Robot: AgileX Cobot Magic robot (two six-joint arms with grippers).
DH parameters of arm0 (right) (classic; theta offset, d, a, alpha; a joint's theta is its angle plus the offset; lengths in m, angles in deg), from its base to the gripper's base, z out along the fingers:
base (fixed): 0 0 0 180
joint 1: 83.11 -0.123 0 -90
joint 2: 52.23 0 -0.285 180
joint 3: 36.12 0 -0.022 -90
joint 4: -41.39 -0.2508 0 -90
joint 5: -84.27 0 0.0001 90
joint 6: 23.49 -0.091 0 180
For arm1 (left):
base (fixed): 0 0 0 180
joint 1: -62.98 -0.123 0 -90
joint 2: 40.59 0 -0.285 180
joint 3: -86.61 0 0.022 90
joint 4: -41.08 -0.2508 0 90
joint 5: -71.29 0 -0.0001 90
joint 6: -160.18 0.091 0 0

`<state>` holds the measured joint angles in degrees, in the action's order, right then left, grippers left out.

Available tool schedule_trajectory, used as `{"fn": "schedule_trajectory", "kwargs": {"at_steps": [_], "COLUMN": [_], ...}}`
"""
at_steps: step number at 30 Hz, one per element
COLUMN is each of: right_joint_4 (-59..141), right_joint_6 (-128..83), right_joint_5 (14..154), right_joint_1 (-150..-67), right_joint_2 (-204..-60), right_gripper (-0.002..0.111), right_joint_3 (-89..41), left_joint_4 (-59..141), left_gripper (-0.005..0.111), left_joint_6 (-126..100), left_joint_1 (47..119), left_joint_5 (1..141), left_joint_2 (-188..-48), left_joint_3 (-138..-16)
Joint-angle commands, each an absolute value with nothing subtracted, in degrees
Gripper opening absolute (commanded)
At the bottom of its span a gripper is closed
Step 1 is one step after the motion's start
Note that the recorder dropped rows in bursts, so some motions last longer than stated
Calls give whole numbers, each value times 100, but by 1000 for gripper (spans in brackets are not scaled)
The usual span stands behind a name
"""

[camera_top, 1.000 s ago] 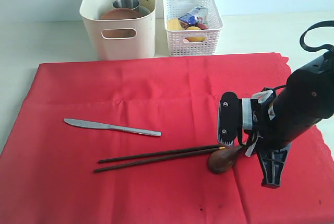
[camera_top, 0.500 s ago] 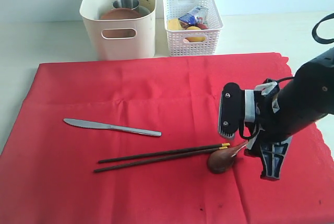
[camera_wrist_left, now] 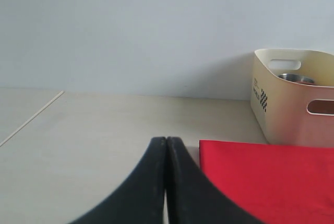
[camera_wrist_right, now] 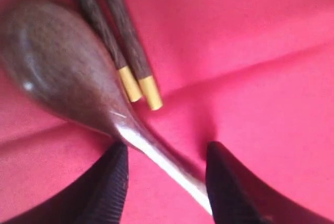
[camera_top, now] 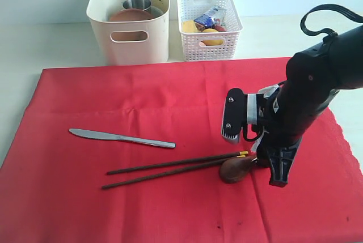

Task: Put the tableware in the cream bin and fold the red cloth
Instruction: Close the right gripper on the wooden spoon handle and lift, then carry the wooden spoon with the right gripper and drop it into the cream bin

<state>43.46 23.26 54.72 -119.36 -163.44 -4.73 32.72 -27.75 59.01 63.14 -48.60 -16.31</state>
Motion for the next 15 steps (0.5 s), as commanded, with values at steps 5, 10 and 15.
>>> {"fn": "schedule_trajectory", "kwargs": {"at_steps": [5,10,15], "right_joint_4": [4303,4398,4390], "right_joint_6": [2662,2671,2671], "right_joint_5": [5505,5424,5385], "right_joint_1": [-11937,-11937,-11937], "right_joint_2": [-16628,-16400,-15995], "right_gripper": [30,10,0], "right_joint_3": [-460,-460,-460], "left_joint_4": [3237,3237,3237], "left_gripper": [0,0,0], "left_joint_6": [-2754,-2754,-2754], "left_joint_1": [5895,5895,5895], "left_joint_5": [6324,6324,6324], "left_joint_2": [-4838,-4838,-4838], "left_joint_3": [-1617,-1617,-1617]}}
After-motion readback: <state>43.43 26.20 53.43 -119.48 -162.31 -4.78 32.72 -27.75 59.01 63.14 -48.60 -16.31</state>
